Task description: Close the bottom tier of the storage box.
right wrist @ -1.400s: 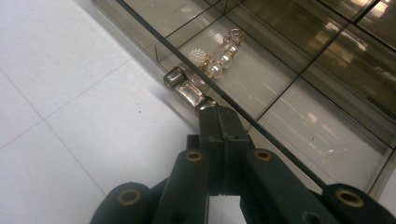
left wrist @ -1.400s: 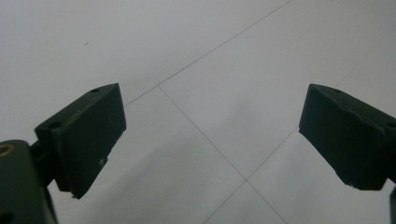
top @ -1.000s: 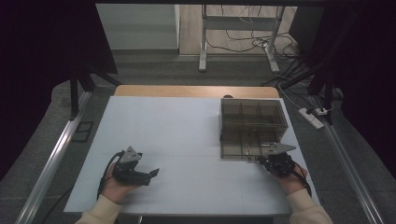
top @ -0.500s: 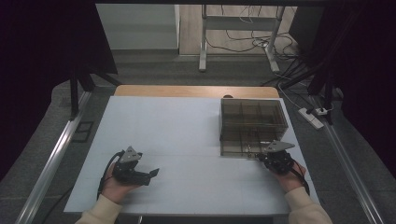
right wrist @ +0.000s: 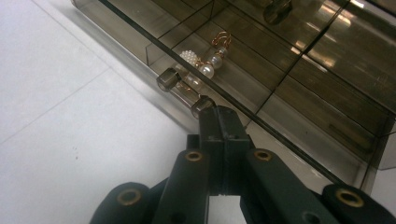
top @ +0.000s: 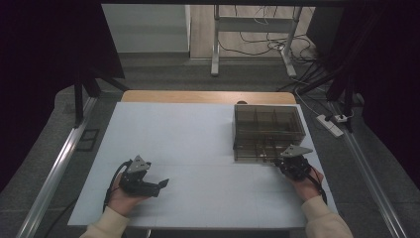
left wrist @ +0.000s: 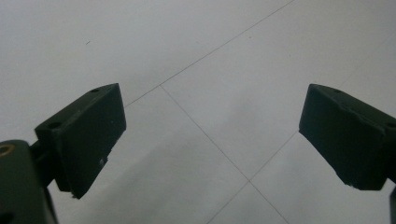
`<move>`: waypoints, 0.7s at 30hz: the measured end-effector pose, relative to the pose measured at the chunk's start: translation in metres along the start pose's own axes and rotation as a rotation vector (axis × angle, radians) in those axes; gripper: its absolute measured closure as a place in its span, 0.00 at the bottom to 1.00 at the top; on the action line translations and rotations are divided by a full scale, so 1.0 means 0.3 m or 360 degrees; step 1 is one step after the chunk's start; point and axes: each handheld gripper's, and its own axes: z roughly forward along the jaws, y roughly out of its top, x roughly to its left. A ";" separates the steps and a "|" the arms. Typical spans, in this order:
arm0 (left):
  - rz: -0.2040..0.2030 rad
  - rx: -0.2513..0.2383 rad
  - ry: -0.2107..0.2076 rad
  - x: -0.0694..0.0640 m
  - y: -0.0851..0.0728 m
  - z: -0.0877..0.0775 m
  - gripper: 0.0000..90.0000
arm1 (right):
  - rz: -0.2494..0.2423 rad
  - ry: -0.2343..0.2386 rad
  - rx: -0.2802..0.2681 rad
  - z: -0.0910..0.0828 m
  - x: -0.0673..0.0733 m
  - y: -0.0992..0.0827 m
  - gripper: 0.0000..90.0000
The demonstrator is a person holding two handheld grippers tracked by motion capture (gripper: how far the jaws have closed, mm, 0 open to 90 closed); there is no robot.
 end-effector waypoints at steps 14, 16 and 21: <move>0.0003 0.0007 0.0003 -0.001 0.001 0.003 0.08 | 0.0002 -0.0031 -0.0032 0.035 -0.021 0.025 0.99; 0.0002 0.0005 0.0004 -0.001 0.001 0.002 0.07 | 0.0012 -0.0031 -0.0045 0.040 -0.026 0.026 0.99; 0.0002 0.0006 0.0005 -0.001 0.001 0.002 0.07 | 0.0014 -0.0041 -0.0038 0.050 -0.036 0.038 0.99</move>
